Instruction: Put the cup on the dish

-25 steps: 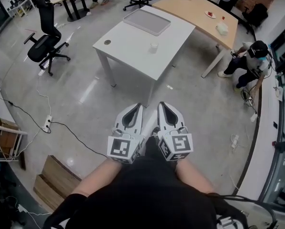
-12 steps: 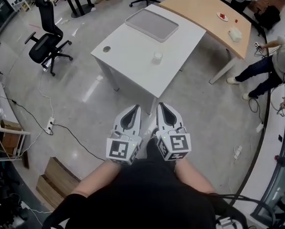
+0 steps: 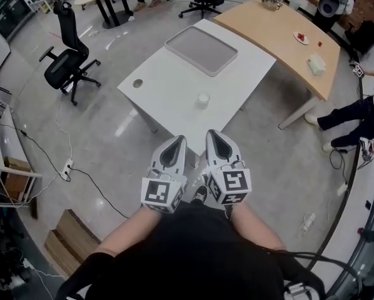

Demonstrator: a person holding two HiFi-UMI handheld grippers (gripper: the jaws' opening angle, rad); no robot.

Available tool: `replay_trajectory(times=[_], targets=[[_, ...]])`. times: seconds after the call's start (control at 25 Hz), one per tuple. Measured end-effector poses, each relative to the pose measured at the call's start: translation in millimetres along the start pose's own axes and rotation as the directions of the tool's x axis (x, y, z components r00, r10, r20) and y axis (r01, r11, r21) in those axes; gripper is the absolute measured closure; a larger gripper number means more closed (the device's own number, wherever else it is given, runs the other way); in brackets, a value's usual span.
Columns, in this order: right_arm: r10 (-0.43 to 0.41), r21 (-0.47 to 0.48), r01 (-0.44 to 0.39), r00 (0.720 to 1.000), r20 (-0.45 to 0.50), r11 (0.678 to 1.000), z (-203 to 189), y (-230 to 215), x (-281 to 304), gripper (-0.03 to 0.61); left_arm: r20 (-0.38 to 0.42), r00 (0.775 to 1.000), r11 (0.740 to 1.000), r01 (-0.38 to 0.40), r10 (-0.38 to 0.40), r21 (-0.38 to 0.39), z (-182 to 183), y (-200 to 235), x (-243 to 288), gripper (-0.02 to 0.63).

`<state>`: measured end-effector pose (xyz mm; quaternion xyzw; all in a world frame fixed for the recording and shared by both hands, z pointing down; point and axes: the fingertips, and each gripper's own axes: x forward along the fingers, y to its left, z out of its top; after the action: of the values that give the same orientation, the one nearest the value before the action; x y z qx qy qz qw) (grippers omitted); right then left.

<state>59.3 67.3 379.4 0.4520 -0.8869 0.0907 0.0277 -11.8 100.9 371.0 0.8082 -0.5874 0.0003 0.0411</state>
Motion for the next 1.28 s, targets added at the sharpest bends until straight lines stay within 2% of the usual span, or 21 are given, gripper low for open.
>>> replay_trajectory(times=[0.32, 0.64, 0.96, 1.12, 1.28], targets=[[0.008, 0.006, -0.008, 0.999, -0.04, 1.0, -8.0, -16.7, 26.7, 0.565, -0.011, 1.0, 1.0, -0.026, 0.026, 0.0, -0.4, 18.3, 30.5, 0.607], [-0.033, -0.019, 0.032, 0.995, -0.098, 0.999, -19.9, -42.3, 60.4, 0.565, -0.02, 1.0, 0.999, -0.002, 0.002, -0.033, -11.6, 45.2, 81.7, 0.607], [-0.05, -0.04, 0.044, 0.985, -0.165, 0.998, -30.3, -60.0, 129.0, 0.565, -0.05, 0.998, 0.999, 0.026, -0.028, -0.031, -23.3, 90.0, 140.6, 0.607], [-0.049, -0.047, 0.041, 0.981, -0.186, 0.998, -39.5, -67.5, 169.6, 0.565, -0.101, 0.994, 0.999, 0.037, -0.039, -0.015, -35.1, 118.6, 171.6, 0.607], [-0.063, -0.071, 0.049, 0.976, -0.211, 0.996, -49.8, -78.0, 209.9, 0.565, -0.123, 0.988, 0.996, 0.087, -0.089, -0.021, -51.6, 143.2, 207.8, 0.607]])
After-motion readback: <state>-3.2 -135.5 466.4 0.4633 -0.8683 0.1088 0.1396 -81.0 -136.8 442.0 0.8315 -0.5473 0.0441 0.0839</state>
